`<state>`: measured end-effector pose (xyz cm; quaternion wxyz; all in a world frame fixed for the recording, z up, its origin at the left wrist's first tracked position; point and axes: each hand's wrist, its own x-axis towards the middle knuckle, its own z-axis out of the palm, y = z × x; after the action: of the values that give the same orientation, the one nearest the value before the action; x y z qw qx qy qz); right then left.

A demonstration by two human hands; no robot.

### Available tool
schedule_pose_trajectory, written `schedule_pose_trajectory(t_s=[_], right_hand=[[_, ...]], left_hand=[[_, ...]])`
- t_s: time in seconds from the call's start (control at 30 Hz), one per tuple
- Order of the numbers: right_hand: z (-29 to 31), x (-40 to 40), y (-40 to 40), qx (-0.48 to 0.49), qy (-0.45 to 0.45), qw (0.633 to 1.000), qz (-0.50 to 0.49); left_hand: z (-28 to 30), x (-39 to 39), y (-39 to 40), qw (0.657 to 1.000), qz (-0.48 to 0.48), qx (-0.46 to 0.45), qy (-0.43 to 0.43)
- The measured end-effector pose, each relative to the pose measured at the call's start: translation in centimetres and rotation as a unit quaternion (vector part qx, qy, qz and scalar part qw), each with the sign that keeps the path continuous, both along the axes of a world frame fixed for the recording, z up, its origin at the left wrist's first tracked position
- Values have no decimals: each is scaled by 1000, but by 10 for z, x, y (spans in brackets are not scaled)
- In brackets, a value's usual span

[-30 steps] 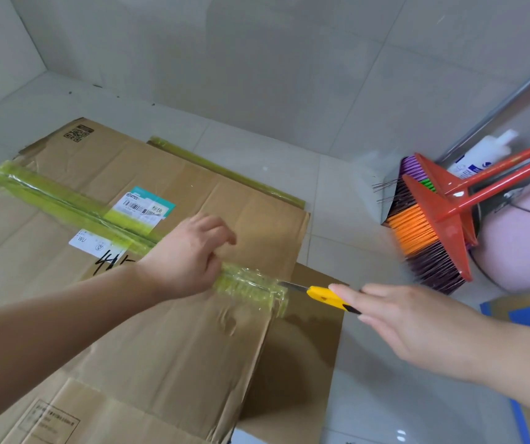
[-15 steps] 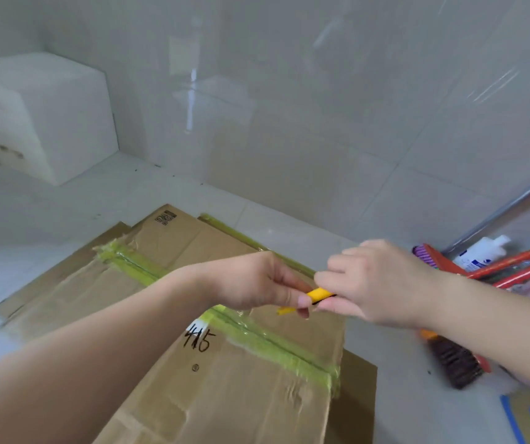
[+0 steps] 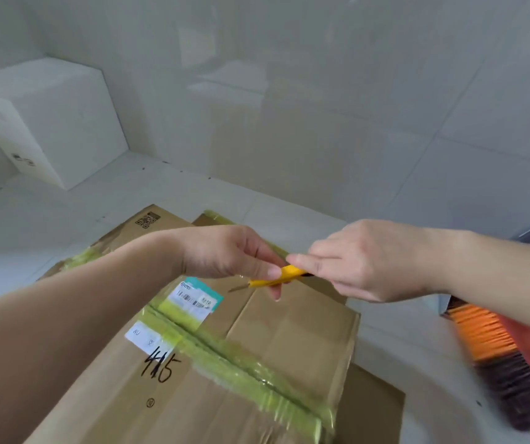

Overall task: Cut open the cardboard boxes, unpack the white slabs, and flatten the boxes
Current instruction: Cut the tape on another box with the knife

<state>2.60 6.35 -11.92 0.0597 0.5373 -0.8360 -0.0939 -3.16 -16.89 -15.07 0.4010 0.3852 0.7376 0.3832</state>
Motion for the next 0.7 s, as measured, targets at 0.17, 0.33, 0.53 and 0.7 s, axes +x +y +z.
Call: schedule_pose_trajectory(t_s=[0.17, 0.33, 0.53, 0.7], right_hand=[[-21, -21, 48, -39, 54, 998, -11], [-37, -49, 89, -48, 59, 996, 45], [-52, -67, 126, 13, 8, 995, 97], [-70, -80, 139, -40, 31, 996, 72]], left_hand=[[-13, -12, 58, 1000, 3, -20, -12], [-16, -25, 94, 999, 40, -29, -5], [-22, -34, 111, 996, 34, -81, 8], [-42, -43, 124, 993, 79, -82, 14]])
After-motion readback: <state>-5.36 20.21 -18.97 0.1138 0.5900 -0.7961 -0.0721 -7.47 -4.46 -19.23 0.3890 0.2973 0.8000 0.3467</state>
